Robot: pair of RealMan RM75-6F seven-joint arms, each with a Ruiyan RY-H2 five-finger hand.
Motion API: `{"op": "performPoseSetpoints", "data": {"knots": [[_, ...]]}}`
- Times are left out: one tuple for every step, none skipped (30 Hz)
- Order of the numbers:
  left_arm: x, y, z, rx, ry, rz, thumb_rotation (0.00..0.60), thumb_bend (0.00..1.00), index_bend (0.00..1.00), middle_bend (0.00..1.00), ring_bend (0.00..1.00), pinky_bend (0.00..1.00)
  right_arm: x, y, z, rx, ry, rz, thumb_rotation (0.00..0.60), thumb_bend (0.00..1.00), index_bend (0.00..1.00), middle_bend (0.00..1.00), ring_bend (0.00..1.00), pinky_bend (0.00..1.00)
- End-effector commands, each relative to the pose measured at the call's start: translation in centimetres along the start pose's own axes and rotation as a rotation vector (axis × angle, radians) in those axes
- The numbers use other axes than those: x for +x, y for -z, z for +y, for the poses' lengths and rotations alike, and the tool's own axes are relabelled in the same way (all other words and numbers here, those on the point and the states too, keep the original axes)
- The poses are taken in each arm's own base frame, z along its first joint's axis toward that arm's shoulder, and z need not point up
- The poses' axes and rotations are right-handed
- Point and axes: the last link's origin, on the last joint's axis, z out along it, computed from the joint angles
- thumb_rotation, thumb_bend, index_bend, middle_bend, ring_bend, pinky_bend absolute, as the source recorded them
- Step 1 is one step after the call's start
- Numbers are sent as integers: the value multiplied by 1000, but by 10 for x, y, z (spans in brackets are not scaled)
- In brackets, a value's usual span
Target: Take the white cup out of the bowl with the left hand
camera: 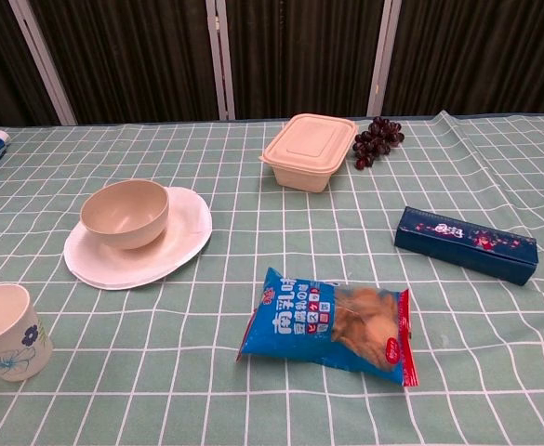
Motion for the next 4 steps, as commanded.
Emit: {"op": "performPoseSetpoints", "data": {"knots": [[-5,4,-15,87,-33,40,600,101,0,0,0,0,-1,-1,-1,4,7,-1,600,61,0,0,0,0],[-5,5,-16,94,-30,33,600,100,0,0,0,0,-1,0,-1,7,8,1,600,62,0,0,0,0],[-5,5,-17,97,-21,32,600,101,0,0,0,0,-2,0,-2,9,9,2,600,61,0,0,0,0],[-4,4,-18,95,-11,36,600,102,0,0,0,0,-2,0,-2,10,11,3,600,61,0,0,0,0]]}}
